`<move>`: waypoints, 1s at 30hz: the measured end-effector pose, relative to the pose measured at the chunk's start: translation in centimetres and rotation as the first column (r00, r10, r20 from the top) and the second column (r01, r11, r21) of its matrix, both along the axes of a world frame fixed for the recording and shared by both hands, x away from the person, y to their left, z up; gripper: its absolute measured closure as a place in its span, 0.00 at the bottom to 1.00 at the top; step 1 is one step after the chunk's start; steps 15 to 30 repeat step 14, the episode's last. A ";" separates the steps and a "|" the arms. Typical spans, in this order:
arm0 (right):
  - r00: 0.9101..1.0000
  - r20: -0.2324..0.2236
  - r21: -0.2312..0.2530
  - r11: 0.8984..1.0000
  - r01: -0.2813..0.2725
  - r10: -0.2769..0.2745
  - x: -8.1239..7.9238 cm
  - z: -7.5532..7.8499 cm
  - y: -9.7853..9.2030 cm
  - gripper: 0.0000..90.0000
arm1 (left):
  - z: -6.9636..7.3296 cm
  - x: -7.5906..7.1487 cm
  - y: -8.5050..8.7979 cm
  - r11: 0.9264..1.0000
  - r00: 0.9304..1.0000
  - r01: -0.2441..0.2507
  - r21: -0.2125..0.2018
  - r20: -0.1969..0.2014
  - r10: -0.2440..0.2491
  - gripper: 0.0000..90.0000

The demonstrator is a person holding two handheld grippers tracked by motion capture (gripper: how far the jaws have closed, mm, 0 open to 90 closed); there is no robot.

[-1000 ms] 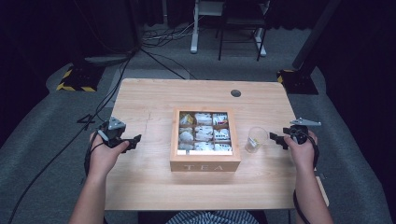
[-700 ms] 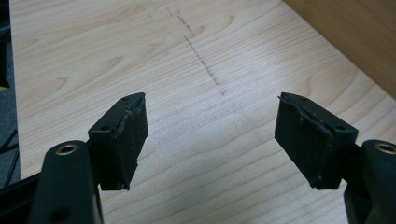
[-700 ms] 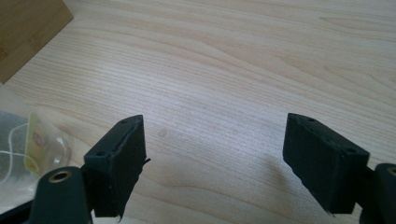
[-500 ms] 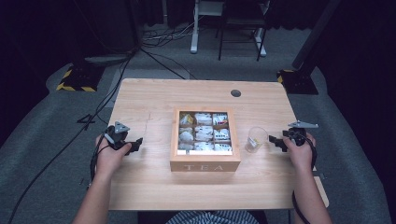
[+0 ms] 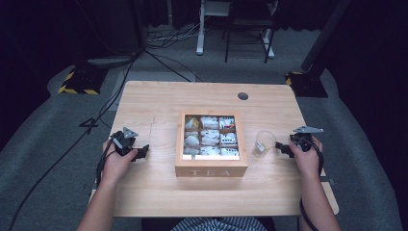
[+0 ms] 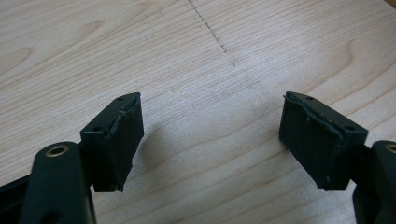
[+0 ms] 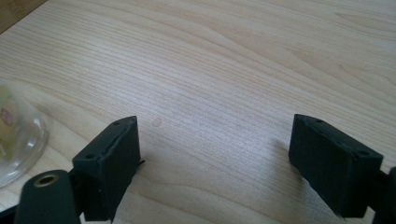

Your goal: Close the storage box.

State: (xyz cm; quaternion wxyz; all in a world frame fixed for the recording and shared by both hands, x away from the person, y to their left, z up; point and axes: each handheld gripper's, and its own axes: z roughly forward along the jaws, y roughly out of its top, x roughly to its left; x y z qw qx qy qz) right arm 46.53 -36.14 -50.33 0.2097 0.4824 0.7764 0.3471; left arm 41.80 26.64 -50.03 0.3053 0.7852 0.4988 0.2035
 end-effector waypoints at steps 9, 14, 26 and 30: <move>1.000 -0.003 -0.017 1.000 0.014 -0.014 0.1 0.0 0.1 0.16 | -0.3 0.0 0.1 0.999 1.000 -0.003 -0.035 -0.002 0.003 0.18; 1.000 -0.004 -0.013 1.000 0.013 -0.013 0.1 0.0 0.1 0.17 | -0.4 -0.1 0.1 0.999 1.000 -0.015 -0.039 -0.003 0.014 0.18; 1.000 -0.004 -0.013 1.000 0.013 -0.013 0.1 0.0 0.1 0.17 | -0.4 -0.1 0.1 0.999 1.000 -0.015 -0.039 -0.003 0.014 0.18; 1.000 -0.004 -0.013 1.000 0.013 -0.013 0.1 0.0 0.1 0.17 | -0.4 -0.1 0.1 0.999 1.000 -0.015 -0.039 -0.003 0.014 0.18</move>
